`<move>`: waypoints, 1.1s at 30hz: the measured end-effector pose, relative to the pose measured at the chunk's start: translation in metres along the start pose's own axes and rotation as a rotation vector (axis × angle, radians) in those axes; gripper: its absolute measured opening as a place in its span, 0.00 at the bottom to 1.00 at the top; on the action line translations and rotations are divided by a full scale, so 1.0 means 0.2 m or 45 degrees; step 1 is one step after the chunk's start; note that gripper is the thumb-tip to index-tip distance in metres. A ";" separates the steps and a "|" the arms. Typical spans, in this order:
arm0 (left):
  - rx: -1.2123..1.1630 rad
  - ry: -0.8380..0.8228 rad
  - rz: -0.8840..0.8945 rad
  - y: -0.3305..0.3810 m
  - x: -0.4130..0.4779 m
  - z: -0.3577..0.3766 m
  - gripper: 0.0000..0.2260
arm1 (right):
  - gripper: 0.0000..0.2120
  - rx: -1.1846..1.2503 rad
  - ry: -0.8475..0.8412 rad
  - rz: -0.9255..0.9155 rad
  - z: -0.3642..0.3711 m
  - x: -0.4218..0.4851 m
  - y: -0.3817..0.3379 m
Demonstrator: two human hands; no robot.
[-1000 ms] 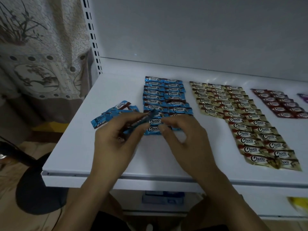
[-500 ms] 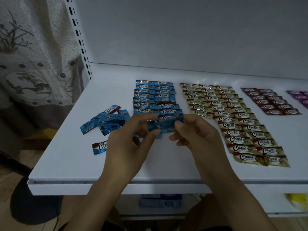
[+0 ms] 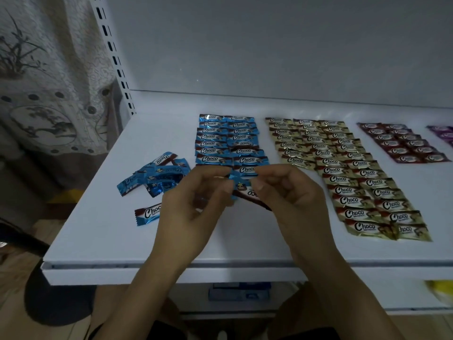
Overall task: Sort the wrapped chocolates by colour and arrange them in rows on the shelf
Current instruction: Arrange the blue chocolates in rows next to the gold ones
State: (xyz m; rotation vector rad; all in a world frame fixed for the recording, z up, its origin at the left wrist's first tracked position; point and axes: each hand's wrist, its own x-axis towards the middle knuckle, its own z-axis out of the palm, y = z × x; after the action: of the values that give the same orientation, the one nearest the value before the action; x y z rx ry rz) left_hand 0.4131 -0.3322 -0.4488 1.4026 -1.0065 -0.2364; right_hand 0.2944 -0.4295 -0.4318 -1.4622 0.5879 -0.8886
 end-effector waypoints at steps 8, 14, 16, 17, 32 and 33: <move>-0.397 0.046 -0.177 0.01 0.02 -0.02 0.11 | 0.19 0.218 -0.199 0.342 0.02 -0.04 0.00; -0.074 -0.127 -0.099 -0.03 0.01 -0.01 0.07 | 0.18 0.403 -0.061 0.284 0.06 -0.02 0.01; -0.058 -0.112 -0.133 -0.02 0.01 -0.01 0.10 | 0.18 0.301 -0.013 0.225 0.07 -0.02 0.00; -0.028 -0.091 -0.109 -0.03 0.01 -0.02 0.10 | 0.19 0.273 0.018 0.217 0.08 -0.02 0.00; 1.076 -0.069 0.473 -0.11 -0.03 0.03 0.13 | 0.11 -0.762 0.057 -0.353 -0.06 0.06 0.08; 1.149 -0.112 0.454 -0.11 -0.04 0.03 0.14 | 0.11 -0.978 0.005 -0.451 -0.10 0.07 0.11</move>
State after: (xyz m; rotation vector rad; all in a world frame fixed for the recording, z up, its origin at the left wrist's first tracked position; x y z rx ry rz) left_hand 0.4135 -0.3373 -0.4733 1.9723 -1.5080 0.4887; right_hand 0.2896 -0.4550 -0.4519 -2.3105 0.7283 -0.9868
